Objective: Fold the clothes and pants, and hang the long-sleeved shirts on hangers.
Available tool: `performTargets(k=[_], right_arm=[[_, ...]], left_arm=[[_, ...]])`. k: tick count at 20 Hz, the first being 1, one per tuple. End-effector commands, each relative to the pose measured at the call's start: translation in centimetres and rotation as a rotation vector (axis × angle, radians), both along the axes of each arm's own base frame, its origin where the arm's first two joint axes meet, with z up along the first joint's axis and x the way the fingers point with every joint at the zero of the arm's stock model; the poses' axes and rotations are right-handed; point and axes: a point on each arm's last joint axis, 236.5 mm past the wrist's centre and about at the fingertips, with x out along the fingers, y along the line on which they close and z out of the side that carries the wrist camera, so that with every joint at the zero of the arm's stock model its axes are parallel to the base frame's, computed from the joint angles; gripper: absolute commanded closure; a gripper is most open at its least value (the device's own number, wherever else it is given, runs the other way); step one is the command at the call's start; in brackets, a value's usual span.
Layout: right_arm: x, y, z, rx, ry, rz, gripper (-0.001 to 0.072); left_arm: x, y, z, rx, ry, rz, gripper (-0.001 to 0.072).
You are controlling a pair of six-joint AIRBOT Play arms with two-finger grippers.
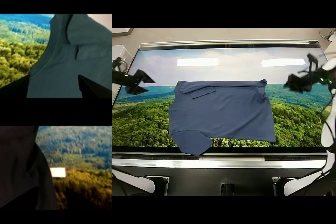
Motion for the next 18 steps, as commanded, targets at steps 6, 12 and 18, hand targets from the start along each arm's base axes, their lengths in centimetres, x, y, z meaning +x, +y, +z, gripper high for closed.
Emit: performTargets(k=[6,12,18], right_arm=[[-17.4,5.0,-7.2,0.306,0.325,0.022,0.0294],[-22.3,6.4,-9.2,0.284,0.378,0.02,0.028],[-23.9,6.5,-10.4,0.269,0.412,0.0,0.0281]], left_arm=[[-10.7,-2.0,-1.1,-0.011,0.129,0.002,0.0035],[-15.8,-4.8,-1.6,-0.046,0.142,-0.04,0.0034],[-17.9,-6.0,-2.5,-0.075,0.173,-0.041,0.0034]])
